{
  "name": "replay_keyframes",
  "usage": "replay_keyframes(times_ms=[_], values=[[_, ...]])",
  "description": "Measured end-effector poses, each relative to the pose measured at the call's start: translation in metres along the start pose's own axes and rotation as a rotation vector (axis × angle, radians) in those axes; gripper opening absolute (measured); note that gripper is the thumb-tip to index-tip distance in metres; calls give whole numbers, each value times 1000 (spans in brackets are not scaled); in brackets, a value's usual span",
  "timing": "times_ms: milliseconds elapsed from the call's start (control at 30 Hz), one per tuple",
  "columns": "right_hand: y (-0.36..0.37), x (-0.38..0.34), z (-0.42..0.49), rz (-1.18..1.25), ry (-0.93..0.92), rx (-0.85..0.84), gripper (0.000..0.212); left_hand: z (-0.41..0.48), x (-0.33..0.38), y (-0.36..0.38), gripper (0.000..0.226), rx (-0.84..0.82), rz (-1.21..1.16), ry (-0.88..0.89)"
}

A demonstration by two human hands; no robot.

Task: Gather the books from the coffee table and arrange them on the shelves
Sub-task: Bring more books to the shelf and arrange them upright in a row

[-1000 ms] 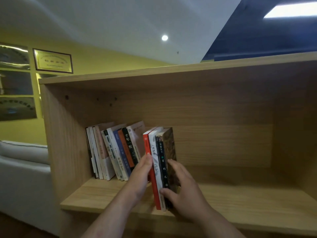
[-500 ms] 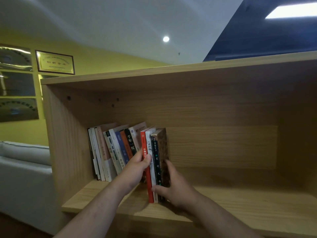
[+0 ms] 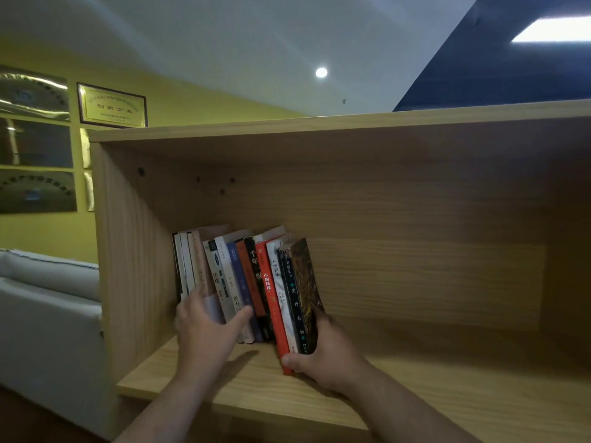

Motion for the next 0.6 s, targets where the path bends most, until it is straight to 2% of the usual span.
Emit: replay_keyframes(times_ms=[67,100,300,433,500,600], values=[[2,4,2,3,23,-23,100,10,-23,5,92,-101,-183,-122],[3,6,4,14,33,-41,100,12,-24,7,87,-123,-220,-124],[10,15,22,46,99,-144,91,9,-12,25,74,-153,49,39],[6,21,35,22,99,-107,99,10,-10,31,70,-198,27,74],[6,28,35,16,95,-48,96,14,-12,29,70,-182,-6,59],[7,35,33,54,86,-1,92,22,-20,14,75,-47,-12,18]])
Point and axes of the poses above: each hand's wrist, its own z-axis towards the middle knuckle, its own y-axis out of the palm, x = y × z, the point moved 10 cm from there along z, towards the middle knuckle, and after that the axes turned 14 degrees about -y, right-handed, at the moved point
